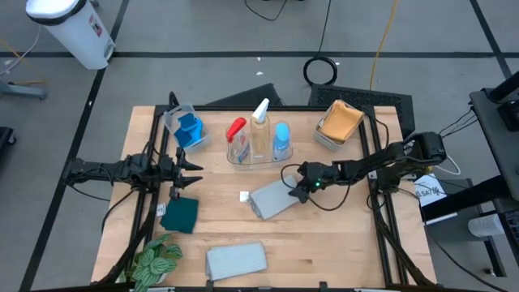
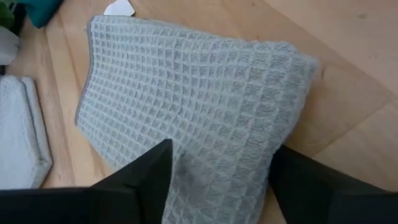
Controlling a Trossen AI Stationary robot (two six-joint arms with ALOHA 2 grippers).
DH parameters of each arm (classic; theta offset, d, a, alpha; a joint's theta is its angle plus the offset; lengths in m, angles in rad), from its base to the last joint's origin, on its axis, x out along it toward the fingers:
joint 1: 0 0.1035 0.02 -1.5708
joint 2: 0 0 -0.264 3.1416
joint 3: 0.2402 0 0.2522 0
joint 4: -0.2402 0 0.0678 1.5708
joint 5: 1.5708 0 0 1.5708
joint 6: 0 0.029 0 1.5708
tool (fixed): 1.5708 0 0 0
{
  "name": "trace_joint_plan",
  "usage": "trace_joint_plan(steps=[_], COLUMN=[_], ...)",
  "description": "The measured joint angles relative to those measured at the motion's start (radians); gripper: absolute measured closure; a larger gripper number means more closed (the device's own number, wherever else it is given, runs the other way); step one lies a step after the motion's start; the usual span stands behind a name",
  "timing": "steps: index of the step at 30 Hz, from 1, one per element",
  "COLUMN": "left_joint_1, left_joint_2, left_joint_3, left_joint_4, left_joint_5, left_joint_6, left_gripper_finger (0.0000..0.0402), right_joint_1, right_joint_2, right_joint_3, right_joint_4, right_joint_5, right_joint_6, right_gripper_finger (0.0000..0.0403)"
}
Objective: Pick & Place Kitchen Items
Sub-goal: Put the right gray microfiber towel into the gray bin
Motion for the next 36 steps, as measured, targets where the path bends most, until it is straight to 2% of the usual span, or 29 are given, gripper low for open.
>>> trace_joint_plan(steps=[11,22,36], left_joint_1=[0.0,0.0,0.0], left_joint_2=[0.0,0.0,0.0], left_joint_3=[0.0,0.0,0.0], left_joint_4=[0.0,0.0,0.0], left_joint_5=[0.0,0.0,0.0], left_joint_6=[0.0,0.0,0.0], left_gripper_finger=[0.0243,0.0243,0.0243], right_joint_1=[0.002,0.002,0.005], right_joint_2=[0.002,0.002,-0.057], right_joint_3=[-0.002,-0.003,-0.005], right_joint_4=[-0.005,-0.003,-0.017], right_joint_5=[0.045,0.037,0.075], right_joint_6=[-0.075,-0.165,-0.248], right_gripper_finger=[0.0284,0.0391,0.04])
